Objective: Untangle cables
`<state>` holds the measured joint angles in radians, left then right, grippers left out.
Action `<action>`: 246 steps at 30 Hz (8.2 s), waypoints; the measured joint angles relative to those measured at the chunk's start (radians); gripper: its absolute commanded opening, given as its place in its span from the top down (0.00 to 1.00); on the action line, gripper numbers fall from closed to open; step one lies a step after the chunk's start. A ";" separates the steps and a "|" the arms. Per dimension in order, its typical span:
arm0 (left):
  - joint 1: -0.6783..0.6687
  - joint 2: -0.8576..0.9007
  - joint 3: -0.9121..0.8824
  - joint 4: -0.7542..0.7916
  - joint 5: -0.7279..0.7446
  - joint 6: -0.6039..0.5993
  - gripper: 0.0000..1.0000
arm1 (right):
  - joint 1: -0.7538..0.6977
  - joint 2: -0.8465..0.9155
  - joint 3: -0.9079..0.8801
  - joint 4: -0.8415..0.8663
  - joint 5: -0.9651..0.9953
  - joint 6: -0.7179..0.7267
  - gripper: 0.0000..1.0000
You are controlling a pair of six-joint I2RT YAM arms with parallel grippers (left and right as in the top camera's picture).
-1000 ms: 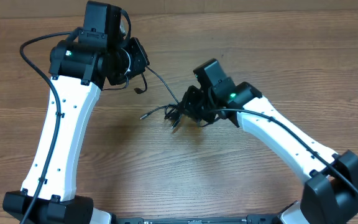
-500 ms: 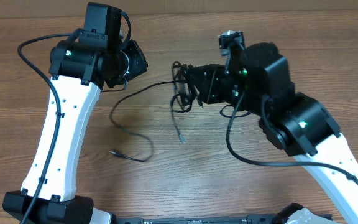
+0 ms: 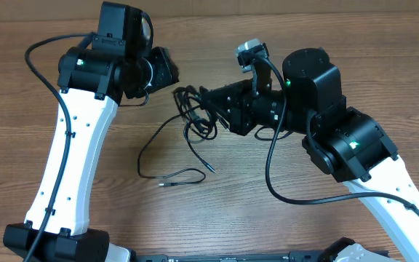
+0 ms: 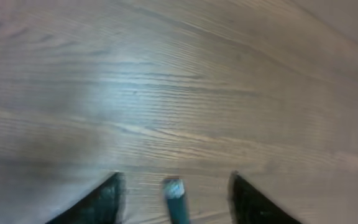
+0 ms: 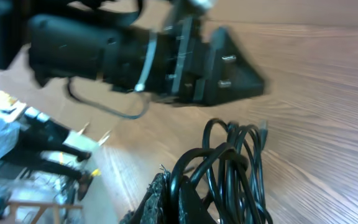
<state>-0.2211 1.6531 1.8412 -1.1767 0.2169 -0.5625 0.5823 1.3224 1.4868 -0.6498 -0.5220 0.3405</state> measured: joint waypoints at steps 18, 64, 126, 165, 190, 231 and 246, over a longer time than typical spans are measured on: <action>0.000 0.000 0.000 0.024 0.278 0.420 0.14 | -0.167 0.000 0.000 0.002 -0.087 0.063 0.96; -0.002 0.028 0.000 0.025 0.250 0.523 0.26 | -0.210 0.024 0.000 0.179 -0.500 0.206 0.96; 0.062 0.111 0.000 -0.193 -0.444 0.047 0.32 | -0.200 0.035 0.000 -0.297 0.752 0.275 0.96; 0.280 0.113 0.000 -0.265 -0.520 -0.012 0.28 | -0.232 0.110 0.000 -0.297 0.837 0.417 0.78; 0.190 0.120 -0.364 0.263 -0.096 0.276 0.29 | -0.232 0.110 0.000 -0.298 0.488 0.418 0.00; 0.155 0.039 -0.359 0.519 0.210 0.343 0.96 | -0.232 0.214 0.000 -0.353 0.459 0.418 0.00; 0.091 -0.078 -0.330 0.388 0.659 0.286 0.96 | -0.232 0.214 0.000 -0.298 0.172 0.223 0.00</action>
<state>-0.1299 1.5753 1.5116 -0.7883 0.8757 -0.2768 0.3504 1.5368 1.4868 -0.9482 -0.3500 0.5636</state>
